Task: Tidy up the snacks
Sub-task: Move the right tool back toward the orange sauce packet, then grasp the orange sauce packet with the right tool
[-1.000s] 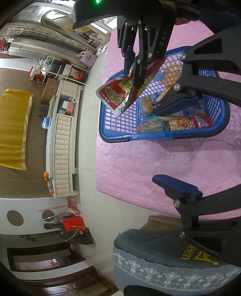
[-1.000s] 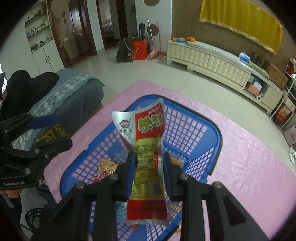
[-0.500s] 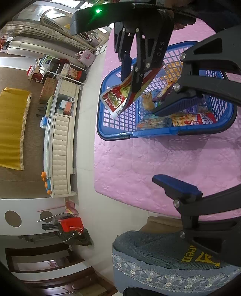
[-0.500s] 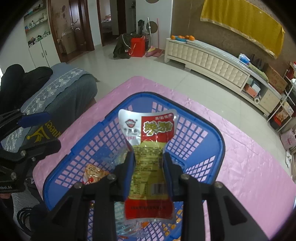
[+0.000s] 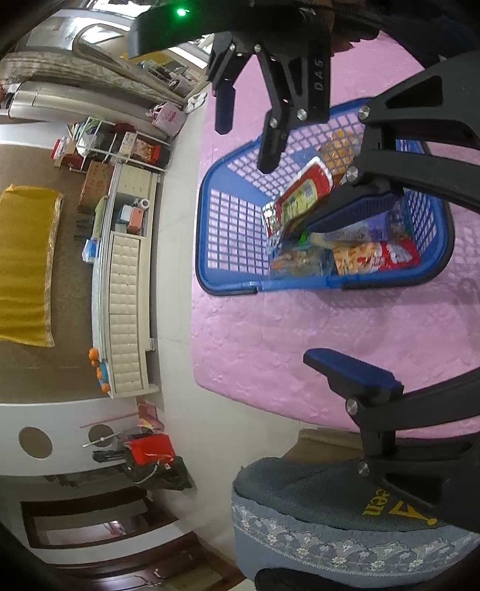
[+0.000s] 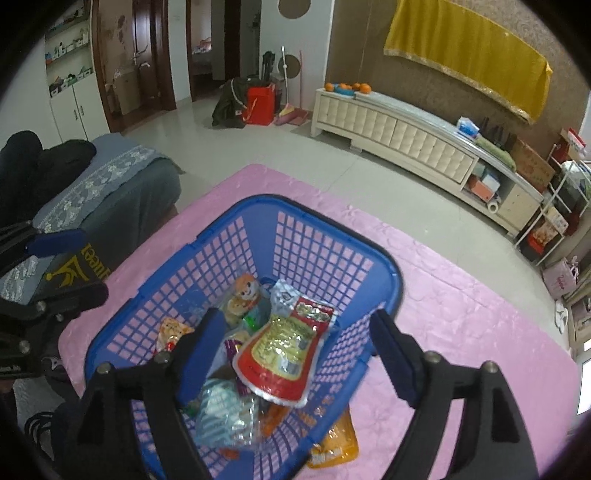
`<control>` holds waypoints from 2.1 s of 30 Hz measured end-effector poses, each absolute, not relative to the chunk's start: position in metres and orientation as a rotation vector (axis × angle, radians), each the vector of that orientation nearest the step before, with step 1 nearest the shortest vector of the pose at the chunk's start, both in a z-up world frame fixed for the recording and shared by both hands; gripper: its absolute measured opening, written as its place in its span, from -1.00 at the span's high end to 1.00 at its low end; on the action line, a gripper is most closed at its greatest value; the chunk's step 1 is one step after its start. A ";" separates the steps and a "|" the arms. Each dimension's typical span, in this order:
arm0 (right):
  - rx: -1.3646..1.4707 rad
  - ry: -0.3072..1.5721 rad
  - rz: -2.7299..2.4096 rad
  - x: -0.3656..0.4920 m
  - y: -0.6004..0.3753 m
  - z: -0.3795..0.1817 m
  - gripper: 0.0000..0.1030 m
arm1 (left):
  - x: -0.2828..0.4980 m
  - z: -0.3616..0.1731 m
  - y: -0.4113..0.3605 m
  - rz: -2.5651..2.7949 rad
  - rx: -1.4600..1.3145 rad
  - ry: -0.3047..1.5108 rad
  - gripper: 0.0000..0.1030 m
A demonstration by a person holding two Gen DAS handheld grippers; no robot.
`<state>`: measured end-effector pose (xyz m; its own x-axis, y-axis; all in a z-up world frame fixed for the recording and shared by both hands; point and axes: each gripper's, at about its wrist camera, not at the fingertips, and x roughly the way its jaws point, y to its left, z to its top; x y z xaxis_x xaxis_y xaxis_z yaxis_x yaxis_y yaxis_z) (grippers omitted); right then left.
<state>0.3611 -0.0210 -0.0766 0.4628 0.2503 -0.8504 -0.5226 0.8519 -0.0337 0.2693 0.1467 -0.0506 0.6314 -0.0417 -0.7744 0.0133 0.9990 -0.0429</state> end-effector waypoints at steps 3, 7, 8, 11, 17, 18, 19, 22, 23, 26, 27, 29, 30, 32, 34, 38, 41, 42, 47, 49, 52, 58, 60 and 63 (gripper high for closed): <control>-0.311 0.962 0.439 0.355 -0.033 -0.062 -0.64 | 0.263 -0.043 0.137 -0.037 -0.019 0.875 -0.22; -0.294 0.923 0.421 0.342 -0.046 -0.047 -0.64 | 0.257 -0.035 0.125 -0.032 0.000 0.869 -0.22; -0.295 0.917 0.419 0.338 -0.049 -0.044 -0.64 | 0.255 -0.033 0.121 -0.028 0.011 0.870 -0.23; -0.346 0.889 0.409 0.328 -0.056 -0.038 -0.64 | 0.253 -0.030 0.113 -0.045 0.025 0.872 -0.29; -0.345 0.906 0.384 0.316 -0.078 -0.039 -0.65 | 0.251 -0.034 0.096 -0.044 0.047 0.893 -0.29; -0.339 0.916 0.381 0.315 -0.081 -0.040 -0.65 | 0.251 -0.035 0.094 -0.035 0.049 0.894 -0.29; -0.332 0.934 0.383 0.314 -0.086 -0.042 -0.65 | 0.251 -0.036 0.091 -0.027 0.048 0.894 -0.29; -0.326 0.956 0.393 0.309 -0.095 -0.046 -0.65 | 0.249 -0.040 0.084 -0.039 0.041 0.892 -0.29; -0.329 0.958 0.395 0.307 -0.098 -0.048 -0.65 | 0.249 -0.041 0.081 -0.040 0.044 0.893 -0.30; -0.339 0.971 0.396 0.301 -0.106 -0.055 -0.65 | 0.250 -0.047 0.073 -0.038 0.056 0.897 -0.35; -0.339 0.971 0.397 0.301 -0.108 -0.057 -0.65 | 0.251 -0.049 0.071 -0.040 0.055 0.898 -0.37; -0.342 0.970 0.397 0.298 -0.112 -0.061 -0.65 | 0.252 -0.054 0.067 -0.041 0.046 0.903 -0.40; -0.342 0.975 0.399 0.297 -0.113 -0.064 -0.65 | 0.253 -0.057 0.067 -0.042 0.041 0.909 -0.41; -0.340 1.005 0.406 0.299 -0.116 -0.074 -0.65 | 0.256 -0.064 0.065 -0.043 0.031 0.927 -0.41; -0.339 1.042 0.408 0.302 -0.119 -0.085 -0.65 | 0.259 -0.071 0.063 -0.042 0.025 0.947 -0.42; -0.338 1.106 0.434 0.305 -0.122 -0.112 -0.65 | 0.265 -0.084 0.063 -0.029 0.012 0.966 -0.49; -0.335 1.131 0.457 0.305 -0.122 -0.129 -0.65 | 0.272 -0.092 0.065 -0.019 -0.006 0.986 -0.53; -0.334 1.139 0.464 0.305 -0.122 -0.134 -0.65 | 0.273 -0.095 0.066 -0.012 -0.006 0.994 -0.59; -0.323 1.177 0.512 0.308 -0.118 -0.161 -0.65 | 0.279 -0.105 0.069 0.025 -0.009 0.999 -0.59; -0.327 1.193 0.529 0.310 -0.115 -0.171 -0.65 | 0.282 -0.107 0.070 0.030 -0.017 1.004 -0.62; -0.332 1.208 0.562 0.314 -0.110 -0.184 -0.65 | 0.287 -0.111 0.070 0.046 -0.006 1.018 -0.68; -0.319 1.227 0.606 0.323 -0.105 -0.207 -0.65 | 0.291 -0.114 0.073 0.061 0.009 1.014 -0.99; -0.327 1.241 0.611 0.326 -0.102 -0.213 -0.65 | 0.290 -0.113 0.073 0.054 0.019 1.005 -0.99; -0.368 1.239 0.618 0.330 -0.096 -0.220 -0.65 | 0.291 -0.111 0.070 0.053 0.048 0.994 -0.99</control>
